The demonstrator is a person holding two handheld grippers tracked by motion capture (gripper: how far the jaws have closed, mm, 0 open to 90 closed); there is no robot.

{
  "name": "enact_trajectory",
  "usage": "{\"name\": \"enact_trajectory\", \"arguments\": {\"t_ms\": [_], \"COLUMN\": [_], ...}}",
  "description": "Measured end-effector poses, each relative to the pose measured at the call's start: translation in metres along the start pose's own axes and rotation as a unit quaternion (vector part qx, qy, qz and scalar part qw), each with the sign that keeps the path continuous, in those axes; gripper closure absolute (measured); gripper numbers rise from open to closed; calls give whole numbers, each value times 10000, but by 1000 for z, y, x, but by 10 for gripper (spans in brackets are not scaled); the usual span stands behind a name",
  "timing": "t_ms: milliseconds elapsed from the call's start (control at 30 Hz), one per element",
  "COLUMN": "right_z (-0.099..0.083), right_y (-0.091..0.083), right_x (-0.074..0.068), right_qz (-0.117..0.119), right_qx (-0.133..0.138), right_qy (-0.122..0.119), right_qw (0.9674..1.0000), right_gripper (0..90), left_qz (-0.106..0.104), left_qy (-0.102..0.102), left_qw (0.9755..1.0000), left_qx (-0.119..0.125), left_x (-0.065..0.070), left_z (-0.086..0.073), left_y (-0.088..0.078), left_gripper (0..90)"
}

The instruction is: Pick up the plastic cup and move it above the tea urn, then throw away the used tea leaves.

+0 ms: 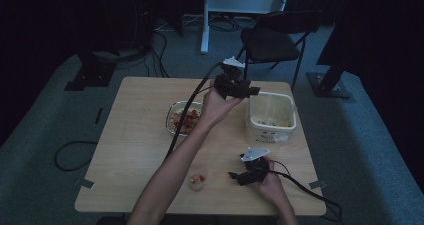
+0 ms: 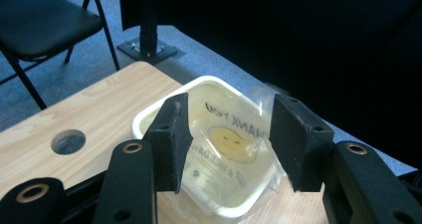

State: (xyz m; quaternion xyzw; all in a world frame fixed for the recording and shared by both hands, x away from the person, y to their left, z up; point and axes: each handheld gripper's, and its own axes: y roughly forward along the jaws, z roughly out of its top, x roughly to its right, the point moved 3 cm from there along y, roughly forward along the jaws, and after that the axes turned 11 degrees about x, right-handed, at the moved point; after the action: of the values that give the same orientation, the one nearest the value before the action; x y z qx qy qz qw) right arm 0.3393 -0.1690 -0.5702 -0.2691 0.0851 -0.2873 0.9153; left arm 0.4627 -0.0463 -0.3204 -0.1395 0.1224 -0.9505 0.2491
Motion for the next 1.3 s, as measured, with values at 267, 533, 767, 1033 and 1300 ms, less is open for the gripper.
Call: {"name": "enact_trajectory", "arguments": {"t_ms": [267,533,767,1033,1300], "right_z": [0,0,0,1,10], "right_y": [0,0,0,-4,-2], "right_x": [0,0,0,-7,-22], "right_qz": [2,-1,-2,-77,222], "right_qx": [-4,-2,7,-39,142], "right_qy": [6,1,-2,113,62], "right_qw": [10000,10000,10000,9999,9996], "right_gripper": [142,141,141,227,231], "left_qz": [220,406,648,921,1087], "left_qy": [37,23,43,179,271], "left_qw": [9997,9989,9974,9951,9934], "left_qx": [52,219,323,305,253], "left_x": [-14,-27,-40,-46,-47], "left_z": [-4,-15,-29,-51,-83], "left_y": [-27,-58,-87,-118,-144], "left_gripper": [510,500,481,449,431]}}
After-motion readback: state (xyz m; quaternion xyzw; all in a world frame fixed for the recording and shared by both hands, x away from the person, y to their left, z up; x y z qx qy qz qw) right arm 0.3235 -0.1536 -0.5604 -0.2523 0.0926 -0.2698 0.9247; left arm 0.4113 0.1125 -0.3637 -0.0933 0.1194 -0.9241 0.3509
